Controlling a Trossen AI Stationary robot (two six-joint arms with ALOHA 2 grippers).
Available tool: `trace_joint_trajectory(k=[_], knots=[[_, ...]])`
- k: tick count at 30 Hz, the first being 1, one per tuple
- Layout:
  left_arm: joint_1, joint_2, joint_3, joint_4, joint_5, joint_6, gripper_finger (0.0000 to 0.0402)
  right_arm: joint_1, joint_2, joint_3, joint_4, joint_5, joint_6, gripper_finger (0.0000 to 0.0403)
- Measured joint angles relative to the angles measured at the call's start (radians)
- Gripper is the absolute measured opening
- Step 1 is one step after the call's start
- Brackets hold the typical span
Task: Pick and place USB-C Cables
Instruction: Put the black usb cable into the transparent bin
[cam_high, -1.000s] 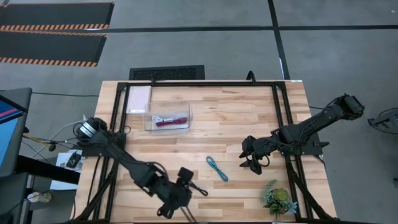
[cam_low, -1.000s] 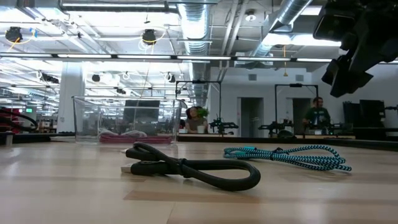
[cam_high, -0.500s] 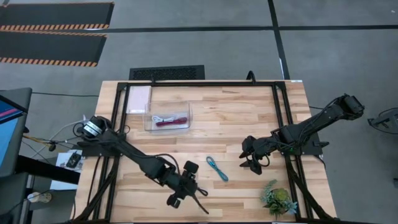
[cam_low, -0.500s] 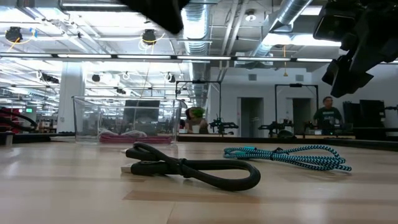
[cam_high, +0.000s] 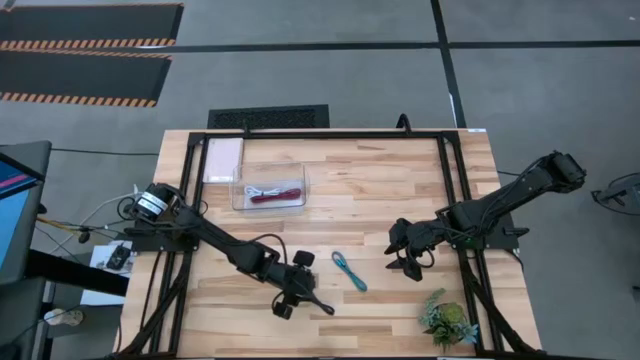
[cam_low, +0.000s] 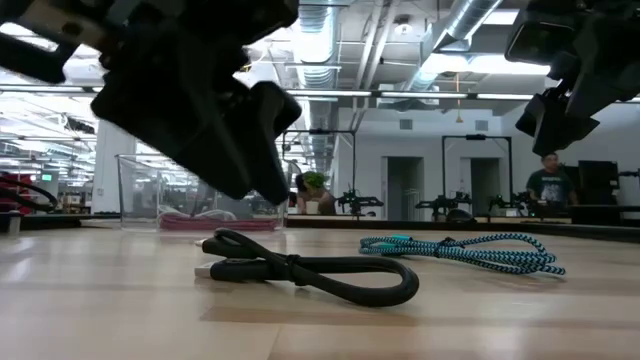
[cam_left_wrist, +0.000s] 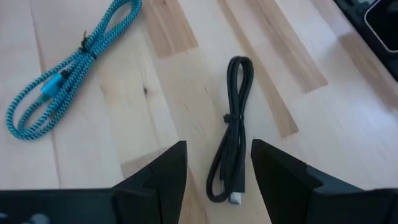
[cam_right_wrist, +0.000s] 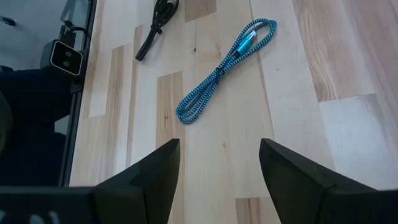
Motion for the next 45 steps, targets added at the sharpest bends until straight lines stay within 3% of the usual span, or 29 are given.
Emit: trace_joint_trajectory(k=[17,20,27,32,41,45], knots=[[-0.029,0.110,-0.008,0.071,0.002,-0.035,0.0161,0.000,0.000,0.000,-0.002,-0.002,0.009,0.0244],[-0.029,0.111,-0.007,0.061,-0.005,-0.056,0.0132,0.000,0.000,0.000,-0.001,-0.002,0.009,0.0244],[-0.029,0.110,-0.007,0.056,-0.009,-0.069,0.0023,0.000,0.000,0.000,-0.001,-0.002,0.009,0.0244],[-0.029,0.103,-0.008,0.057,-0.020,-0.110,0.0023,0.000,0.000,0.000,-0.001,-0.002,0.008,0.0244],[-0.028,-0.067,-0.011,-0.050,-0.070,-0.128,0.0020,0.000,0.000,0.000,-0.002,-0.002,-0.002,0.0244],[-0.026,-0.190,-0.011,-0.158,-0.151,-0.128,0.0022,0.000,0.000,0.000,-0.001,-0.001,-0.001,0.0244]])
